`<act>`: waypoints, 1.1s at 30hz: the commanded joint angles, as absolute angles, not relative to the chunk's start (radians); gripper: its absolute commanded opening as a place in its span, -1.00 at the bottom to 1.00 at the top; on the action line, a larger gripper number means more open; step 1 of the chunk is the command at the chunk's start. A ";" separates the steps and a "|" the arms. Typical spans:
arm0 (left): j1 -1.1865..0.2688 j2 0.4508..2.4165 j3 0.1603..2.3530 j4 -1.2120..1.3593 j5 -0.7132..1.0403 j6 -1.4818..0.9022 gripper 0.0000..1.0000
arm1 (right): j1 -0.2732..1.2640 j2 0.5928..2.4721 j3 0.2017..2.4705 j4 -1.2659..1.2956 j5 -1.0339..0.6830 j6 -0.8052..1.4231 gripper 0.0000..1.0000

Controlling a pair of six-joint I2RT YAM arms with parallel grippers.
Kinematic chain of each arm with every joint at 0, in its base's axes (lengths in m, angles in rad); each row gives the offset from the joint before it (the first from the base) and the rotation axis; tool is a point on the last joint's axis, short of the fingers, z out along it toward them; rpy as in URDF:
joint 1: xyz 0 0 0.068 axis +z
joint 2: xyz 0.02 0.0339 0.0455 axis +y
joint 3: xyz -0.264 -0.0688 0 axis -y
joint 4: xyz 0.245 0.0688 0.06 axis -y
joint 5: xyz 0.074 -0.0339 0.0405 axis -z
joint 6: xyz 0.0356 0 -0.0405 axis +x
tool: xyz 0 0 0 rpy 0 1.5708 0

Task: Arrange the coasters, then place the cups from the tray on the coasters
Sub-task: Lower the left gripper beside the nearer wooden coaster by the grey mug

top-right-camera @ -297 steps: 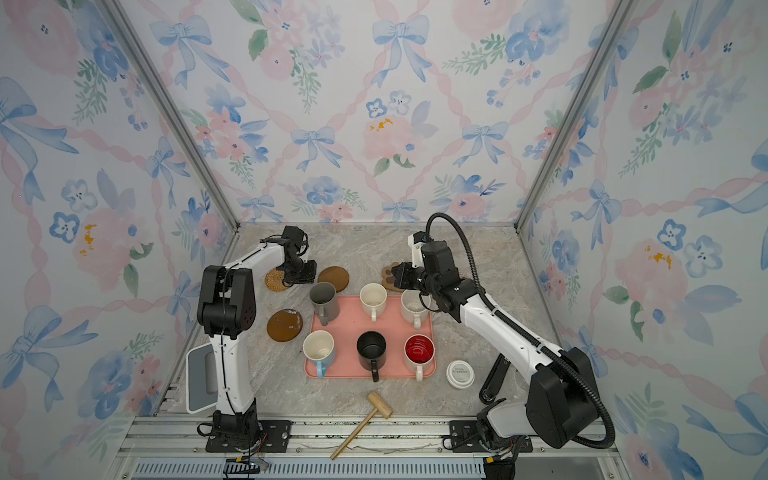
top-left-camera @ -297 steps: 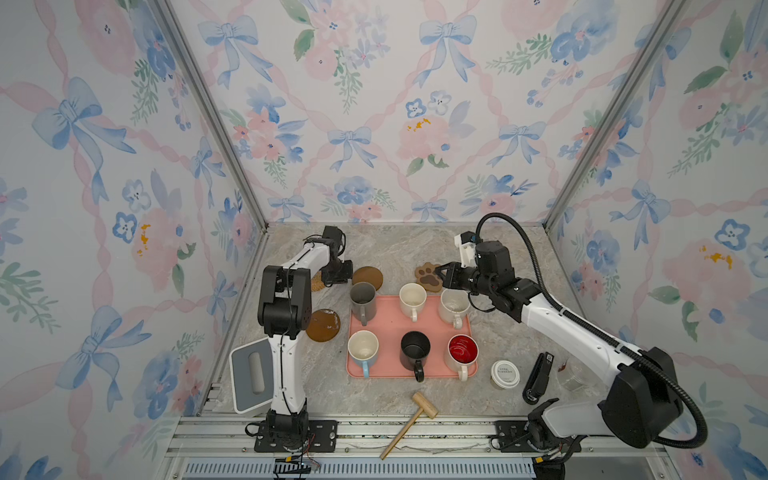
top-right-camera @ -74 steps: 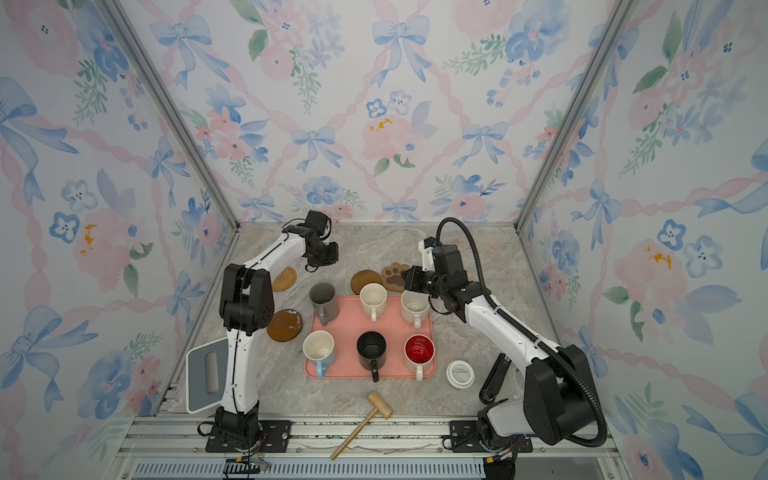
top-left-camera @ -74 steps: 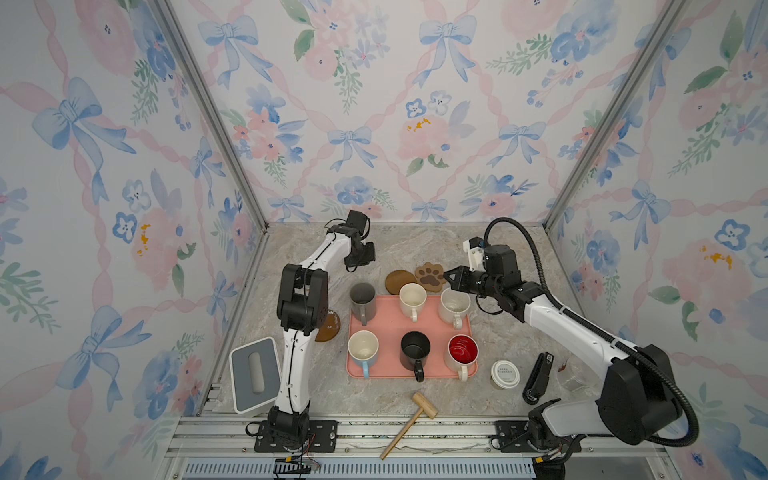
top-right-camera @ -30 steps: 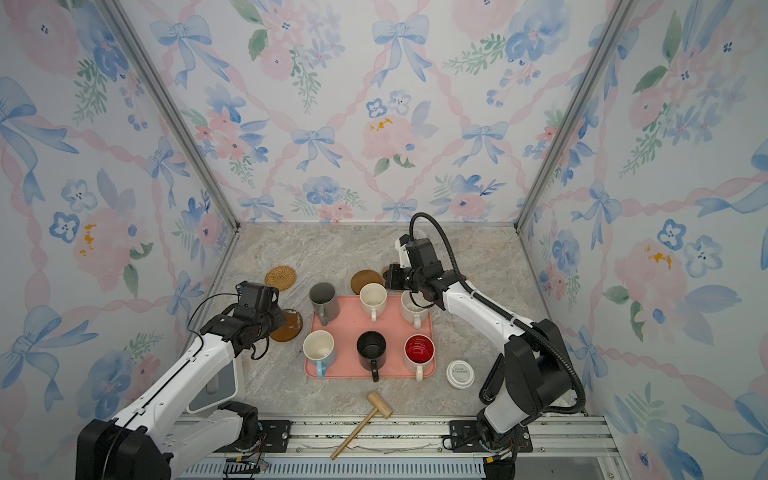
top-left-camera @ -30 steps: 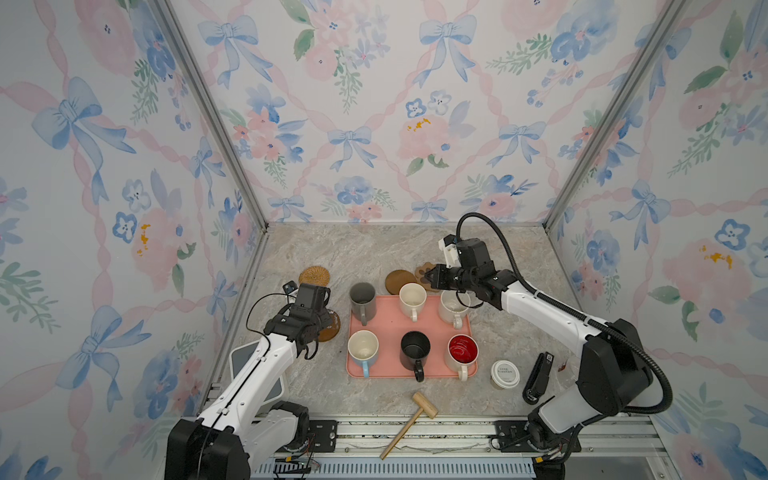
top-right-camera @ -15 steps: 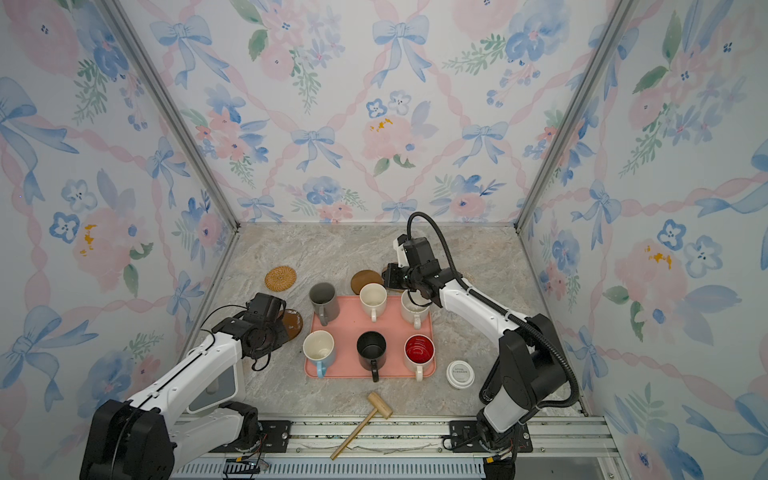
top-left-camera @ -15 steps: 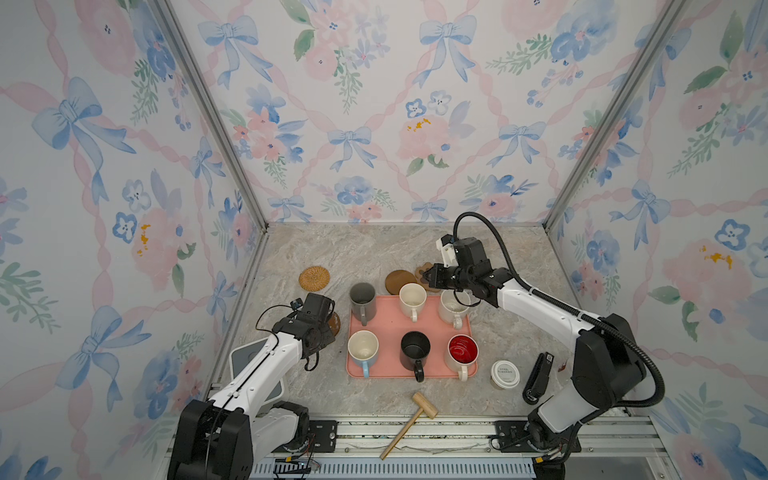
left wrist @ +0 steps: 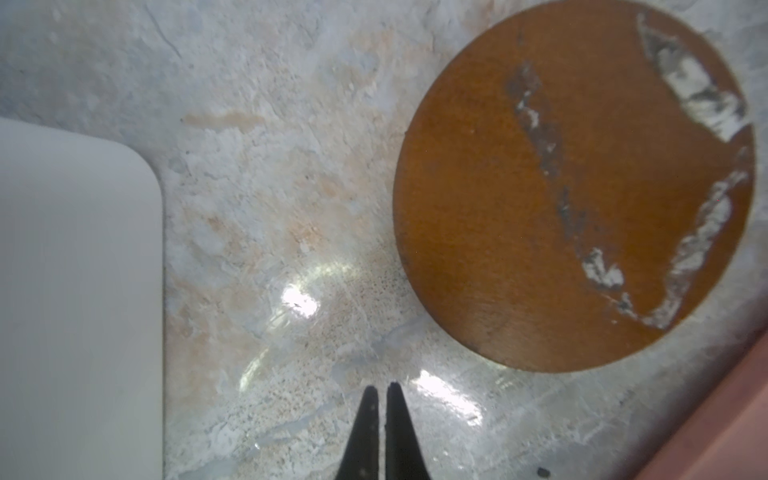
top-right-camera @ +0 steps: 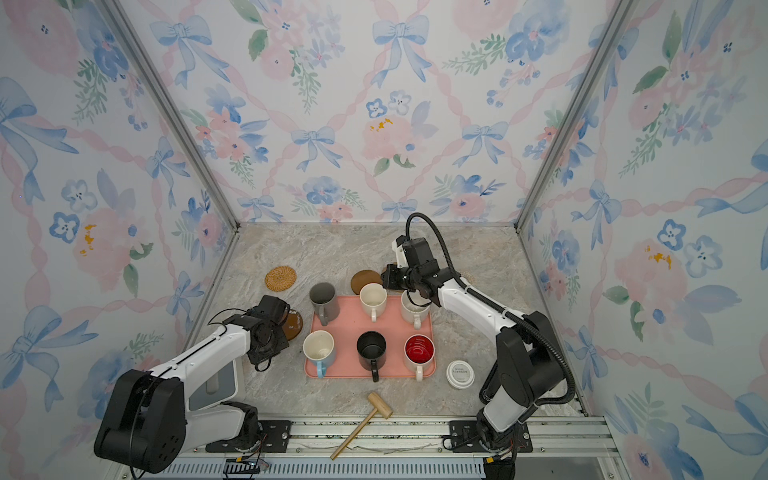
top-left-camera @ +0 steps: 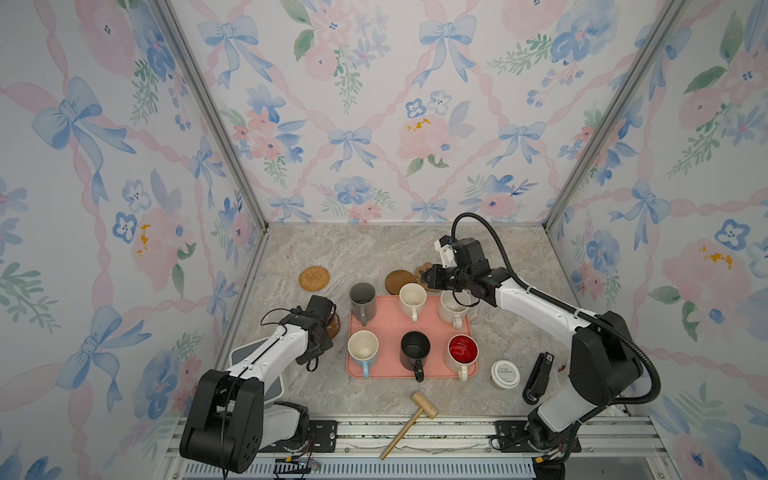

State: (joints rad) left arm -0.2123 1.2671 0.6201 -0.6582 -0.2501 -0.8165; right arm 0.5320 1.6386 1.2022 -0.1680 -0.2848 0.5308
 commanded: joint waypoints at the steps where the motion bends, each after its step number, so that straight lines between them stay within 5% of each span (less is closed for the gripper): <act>1: -0.189 1.273 0.611 -0.640 -0.265 -0.831 -1.00 | 0.526 1.649 1.230 -0.163 -0.299 0.514 -1.00; 33: -0.129 1.428 0.627 -0.416 -0.128 -0.822 -1.00 | 0.518 1.644 1.222 -0.161 -0.304 0.519 -1.00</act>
